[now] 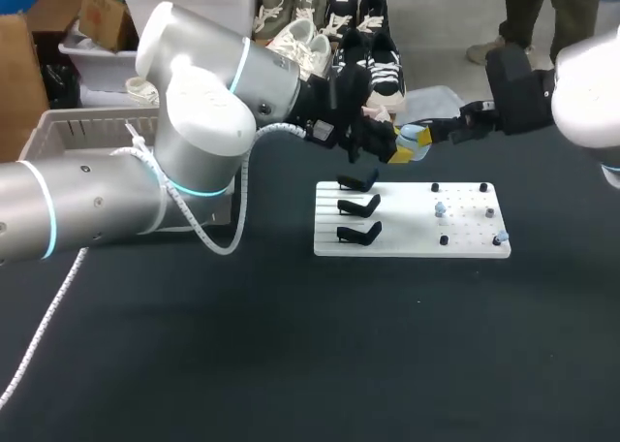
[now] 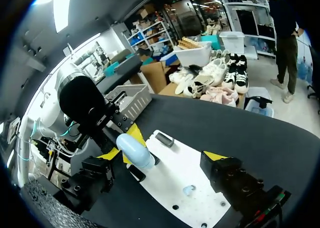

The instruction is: Pick up each earbud case from the left stands, insert the matching earbuds, close the lid, and place the case in the box.

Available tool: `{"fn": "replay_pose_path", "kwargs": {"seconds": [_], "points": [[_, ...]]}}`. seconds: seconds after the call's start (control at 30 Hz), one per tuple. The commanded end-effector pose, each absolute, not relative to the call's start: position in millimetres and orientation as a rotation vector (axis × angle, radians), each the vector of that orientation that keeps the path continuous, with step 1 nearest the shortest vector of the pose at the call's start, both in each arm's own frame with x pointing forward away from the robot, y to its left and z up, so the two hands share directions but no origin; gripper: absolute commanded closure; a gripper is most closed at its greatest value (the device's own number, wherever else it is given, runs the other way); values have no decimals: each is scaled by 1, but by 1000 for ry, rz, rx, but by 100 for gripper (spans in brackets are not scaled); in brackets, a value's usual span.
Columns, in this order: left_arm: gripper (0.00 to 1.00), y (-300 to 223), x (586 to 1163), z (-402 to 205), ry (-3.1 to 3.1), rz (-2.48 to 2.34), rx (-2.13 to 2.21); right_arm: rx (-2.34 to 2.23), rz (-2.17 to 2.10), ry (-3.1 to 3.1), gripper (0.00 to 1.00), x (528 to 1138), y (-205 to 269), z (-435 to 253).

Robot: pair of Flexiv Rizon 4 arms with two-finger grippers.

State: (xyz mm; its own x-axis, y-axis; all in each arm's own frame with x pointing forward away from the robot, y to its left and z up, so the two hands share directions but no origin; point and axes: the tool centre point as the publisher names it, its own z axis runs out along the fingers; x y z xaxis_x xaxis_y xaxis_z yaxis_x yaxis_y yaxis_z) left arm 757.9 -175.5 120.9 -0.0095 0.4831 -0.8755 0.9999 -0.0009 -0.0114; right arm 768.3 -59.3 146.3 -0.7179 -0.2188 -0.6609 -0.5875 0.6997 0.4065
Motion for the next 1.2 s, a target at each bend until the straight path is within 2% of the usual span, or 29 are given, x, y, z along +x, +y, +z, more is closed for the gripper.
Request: {"fn": "replay_pose_path", "kwargs": {"seconds": [0.03,0.23,0.5,1.2], "points": [[100,-173,752,123,1570,-937,1566,-619,827,2327,0,778,-61,150],[100,-168,746,114,1566,-949,1538,-613,778,2282,0,781,-67,171],[100,-169,733,115,1322,-958,1460,-547,667,2258,0,755,-95,183],[100,-187,696,99,1316,-988,1348,-491,635,2361,0,688,-143,142]]}}
